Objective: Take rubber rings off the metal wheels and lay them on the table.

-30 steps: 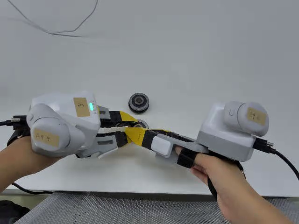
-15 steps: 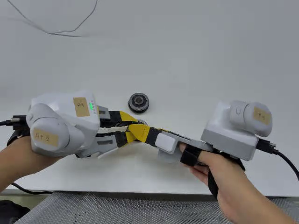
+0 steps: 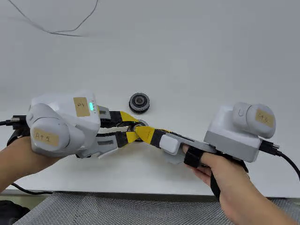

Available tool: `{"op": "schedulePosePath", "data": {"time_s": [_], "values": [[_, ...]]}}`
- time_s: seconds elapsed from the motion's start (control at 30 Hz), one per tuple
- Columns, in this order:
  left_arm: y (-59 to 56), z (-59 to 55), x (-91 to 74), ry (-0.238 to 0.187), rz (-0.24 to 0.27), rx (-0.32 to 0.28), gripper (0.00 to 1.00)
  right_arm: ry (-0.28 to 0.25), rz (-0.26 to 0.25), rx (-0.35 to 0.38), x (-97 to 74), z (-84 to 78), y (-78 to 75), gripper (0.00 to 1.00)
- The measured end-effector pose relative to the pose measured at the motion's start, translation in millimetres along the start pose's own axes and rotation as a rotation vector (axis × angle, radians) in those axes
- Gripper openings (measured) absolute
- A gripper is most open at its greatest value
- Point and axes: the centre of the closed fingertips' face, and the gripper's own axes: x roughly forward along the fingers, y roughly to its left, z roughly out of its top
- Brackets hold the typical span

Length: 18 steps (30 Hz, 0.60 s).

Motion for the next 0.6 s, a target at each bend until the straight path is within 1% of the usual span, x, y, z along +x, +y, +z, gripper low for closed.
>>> {"op": "schedulePosePath", "data": {"time_s": [0.13, 0.17, 0.23, 0.27, 0.37, 0.6], "values": [[-0.1, 0.1, -0.1, 0.0, 0.0, -0.001, 0.13, 0.007, 0.008, 0.012, 1.9, -0.3, -2.3, 0.27], [-0.1, 0.1, -0.2, 0.0, 0.0, -0.001, 0.13, 0.007, 0.012, 0.023, 1.7, -0.3, -3.0, 0.27], [-0.1, 0.1, -0.3, 0.0, 0.0, -0.001, 0.13, 0.004, 0.016, 0.073, 0.9, 0.0, -3.5, 0.26], [-0.1, 0.1, -0.4, 0.0, 0.0, -0.001, 0.13, 0.004, 0.019, 0.079, 0.7, 0.3, -3.5, 0.26], [-0.1, 0.1, -0.4, 0.001, -0.001, 0.0, 0.13, 0.013, 0.017, 0.055, -0.2, -1.8, -1.9, 0.26], [0.1, 0.1, -0.3, 0.001, 0.0, -0.002, 0.13, 0.014, 0.017, 0.053, -2.6, -2.0, -2.7, 0.24]]}}
